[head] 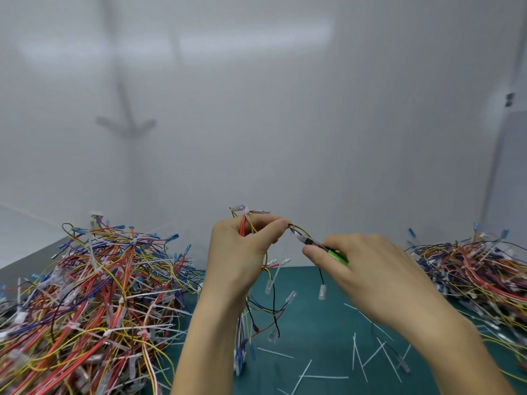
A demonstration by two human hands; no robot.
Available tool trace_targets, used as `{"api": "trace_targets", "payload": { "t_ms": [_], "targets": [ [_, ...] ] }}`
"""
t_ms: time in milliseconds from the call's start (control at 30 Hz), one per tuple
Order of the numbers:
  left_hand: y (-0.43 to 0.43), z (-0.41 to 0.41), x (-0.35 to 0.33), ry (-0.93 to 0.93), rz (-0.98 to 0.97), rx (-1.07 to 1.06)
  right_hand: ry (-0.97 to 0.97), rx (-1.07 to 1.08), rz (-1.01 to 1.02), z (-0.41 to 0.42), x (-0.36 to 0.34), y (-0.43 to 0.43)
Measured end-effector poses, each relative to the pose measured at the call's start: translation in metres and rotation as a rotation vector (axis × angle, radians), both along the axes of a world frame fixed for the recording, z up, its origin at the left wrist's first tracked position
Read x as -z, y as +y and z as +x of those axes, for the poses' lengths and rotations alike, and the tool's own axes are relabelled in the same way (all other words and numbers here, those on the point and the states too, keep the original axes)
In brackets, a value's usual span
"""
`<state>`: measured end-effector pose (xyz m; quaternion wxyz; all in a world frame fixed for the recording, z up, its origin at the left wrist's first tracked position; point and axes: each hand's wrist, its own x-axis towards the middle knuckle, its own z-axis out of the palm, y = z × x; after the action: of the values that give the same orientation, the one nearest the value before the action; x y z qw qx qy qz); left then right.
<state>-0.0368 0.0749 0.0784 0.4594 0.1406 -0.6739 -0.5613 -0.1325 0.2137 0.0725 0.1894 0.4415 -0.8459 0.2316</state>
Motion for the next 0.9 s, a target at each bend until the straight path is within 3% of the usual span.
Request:
{"api": "trace_targets", "payload": {
  "t_ms": [733, 900],
  "targets": [
    [-0.006, -0.003, 0.004, -0.001, 0.046, -0.081, -0.129, -0.062, -0.009, -0.004, 0.002, -0.001],
    [-0.011, -0.004, 0.004, -0.116, 0.102, -0.157, -0.235, -0.046, -0.091, -0.013, 0.009, -0.008]
  ]
}}
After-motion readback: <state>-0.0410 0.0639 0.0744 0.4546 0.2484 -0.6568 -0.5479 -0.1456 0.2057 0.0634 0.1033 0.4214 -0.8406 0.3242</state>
